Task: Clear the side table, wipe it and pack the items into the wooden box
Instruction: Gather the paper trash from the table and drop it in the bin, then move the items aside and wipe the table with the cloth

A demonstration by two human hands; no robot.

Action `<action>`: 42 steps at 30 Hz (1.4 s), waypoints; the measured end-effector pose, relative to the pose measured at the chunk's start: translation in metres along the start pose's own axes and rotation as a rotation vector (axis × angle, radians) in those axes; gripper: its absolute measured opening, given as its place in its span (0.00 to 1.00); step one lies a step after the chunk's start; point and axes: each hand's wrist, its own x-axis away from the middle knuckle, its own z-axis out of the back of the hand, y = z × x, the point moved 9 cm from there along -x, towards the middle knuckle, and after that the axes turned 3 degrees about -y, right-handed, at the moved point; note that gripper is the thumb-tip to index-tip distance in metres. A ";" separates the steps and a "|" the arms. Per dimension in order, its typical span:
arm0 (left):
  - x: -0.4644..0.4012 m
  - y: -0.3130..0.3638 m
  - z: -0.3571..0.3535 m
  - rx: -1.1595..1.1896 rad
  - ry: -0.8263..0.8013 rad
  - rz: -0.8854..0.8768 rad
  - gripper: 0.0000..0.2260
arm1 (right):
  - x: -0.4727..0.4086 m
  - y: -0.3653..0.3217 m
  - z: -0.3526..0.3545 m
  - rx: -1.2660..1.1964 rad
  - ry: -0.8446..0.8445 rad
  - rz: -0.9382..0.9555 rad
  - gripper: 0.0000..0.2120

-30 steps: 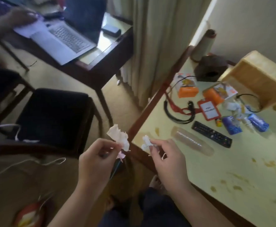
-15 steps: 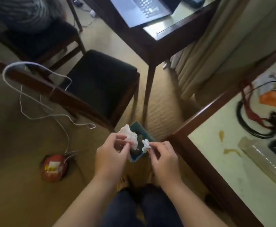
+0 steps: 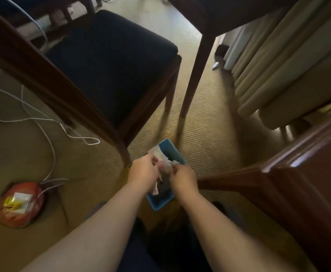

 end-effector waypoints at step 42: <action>0.387 0.494 -0.056 -0.401 -0.226 -0.717 0.09 | 0.385 0.112 0.460 0.188 0.364 -0.139 0.39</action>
